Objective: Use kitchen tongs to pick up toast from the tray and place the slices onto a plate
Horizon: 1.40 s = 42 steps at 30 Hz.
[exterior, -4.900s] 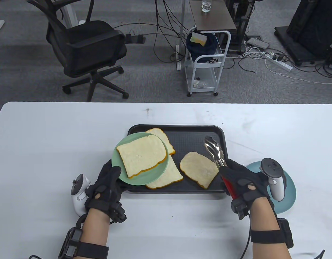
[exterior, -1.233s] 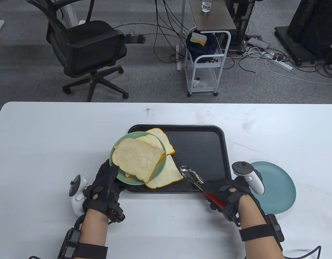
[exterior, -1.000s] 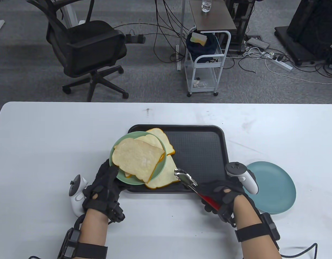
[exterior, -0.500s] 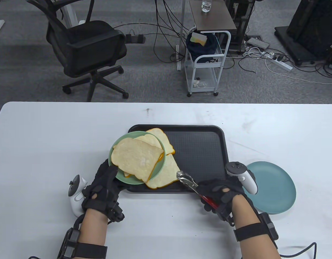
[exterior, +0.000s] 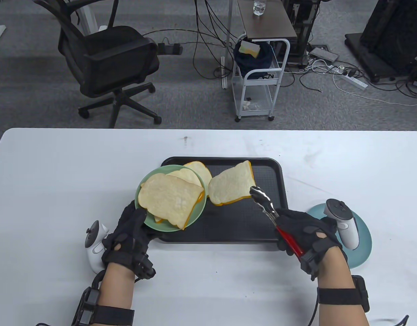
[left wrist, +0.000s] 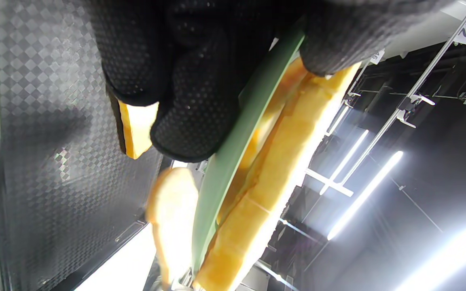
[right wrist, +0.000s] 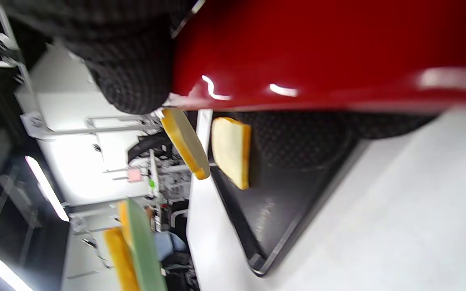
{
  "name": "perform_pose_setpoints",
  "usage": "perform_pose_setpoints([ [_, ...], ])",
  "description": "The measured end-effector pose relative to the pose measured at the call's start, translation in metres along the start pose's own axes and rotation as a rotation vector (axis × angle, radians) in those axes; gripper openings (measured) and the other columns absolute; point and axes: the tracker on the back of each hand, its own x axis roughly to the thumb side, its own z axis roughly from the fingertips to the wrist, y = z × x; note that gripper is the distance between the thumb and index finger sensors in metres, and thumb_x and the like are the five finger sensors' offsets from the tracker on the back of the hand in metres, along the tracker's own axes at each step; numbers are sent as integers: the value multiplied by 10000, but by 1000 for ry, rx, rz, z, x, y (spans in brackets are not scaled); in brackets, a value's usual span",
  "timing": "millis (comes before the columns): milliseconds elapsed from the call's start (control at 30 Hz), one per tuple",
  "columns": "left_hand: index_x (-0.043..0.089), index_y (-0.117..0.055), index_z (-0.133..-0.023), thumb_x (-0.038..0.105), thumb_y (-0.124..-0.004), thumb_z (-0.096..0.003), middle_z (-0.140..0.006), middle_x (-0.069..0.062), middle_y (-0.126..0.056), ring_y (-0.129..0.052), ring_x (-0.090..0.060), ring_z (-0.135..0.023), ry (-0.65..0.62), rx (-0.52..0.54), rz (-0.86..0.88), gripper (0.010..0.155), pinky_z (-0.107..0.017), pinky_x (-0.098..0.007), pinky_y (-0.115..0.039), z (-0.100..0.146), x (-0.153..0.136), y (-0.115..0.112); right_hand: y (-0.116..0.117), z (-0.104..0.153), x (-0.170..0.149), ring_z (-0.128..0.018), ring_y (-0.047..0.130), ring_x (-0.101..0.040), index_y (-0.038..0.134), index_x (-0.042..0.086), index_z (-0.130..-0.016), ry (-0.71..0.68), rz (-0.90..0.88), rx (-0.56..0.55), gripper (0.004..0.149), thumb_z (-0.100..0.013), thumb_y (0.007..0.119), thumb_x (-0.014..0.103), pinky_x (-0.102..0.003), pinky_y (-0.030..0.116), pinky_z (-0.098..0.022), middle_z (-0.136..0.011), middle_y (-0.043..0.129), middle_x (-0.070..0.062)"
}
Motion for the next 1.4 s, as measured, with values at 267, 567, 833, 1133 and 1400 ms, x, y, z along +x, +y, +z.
perform_pose_setpoints([
  [267,385,-393,-1033,480,-746,-531,-1026,-13,-777,-1099,-234,-599,7,4,-9,621,-575,-424,-863,0,0,0,15,12,26,-441,1062,-363,639,210,-1041,-302,-159,-17,628,-504,839,468,-466,923,-300,-790,919,-191],
  [567,384,-393,-1033,480,-746,-531,-1025,-36,-776,-1100,-233,-597,12,-1,-21,621,-574,-423,-864,-1,-1,0,69,16,44,-444,1064,-357,633,211,-1038,-462,-182,79,623,-504,827,468,-463,925,-302,-792,918,-185],
  [833,383,-392,-1034,480,-745,-532,-1025,-13,-776,-1101,-231,-597,8,-19,-18,621,-574,-424,-864,-2,-2,-2,120,0,30,-446,1063,-359,629,210,-1038,-381,-121,178,622,-505,819,467,-464,926,-303,-794,916,-186],
  [1133,384,-395,-1033,480,-746,-531,-1023,-33,-778,-1102,-233,-595,15,-16,-26,621,-573,-424,-864,-3,-3,-2,130,-14,12,-445,1063,-364,634,198,-1036,-250,-30,199,623,-506,819,467,-468,925,-301,-795,916,-192],
  [1400,383,-397,-1034,477,-748,-531,-1023,-34,-778,-1100,-240,-594,29,-19,-60,621,-571,-429,-862,-5,-6,-3,133,-15,10,-449,1062,-371,622,190,-1043,-192,0,229,632,-509,812,469,-472,924,-300,-797,911,-202],
])
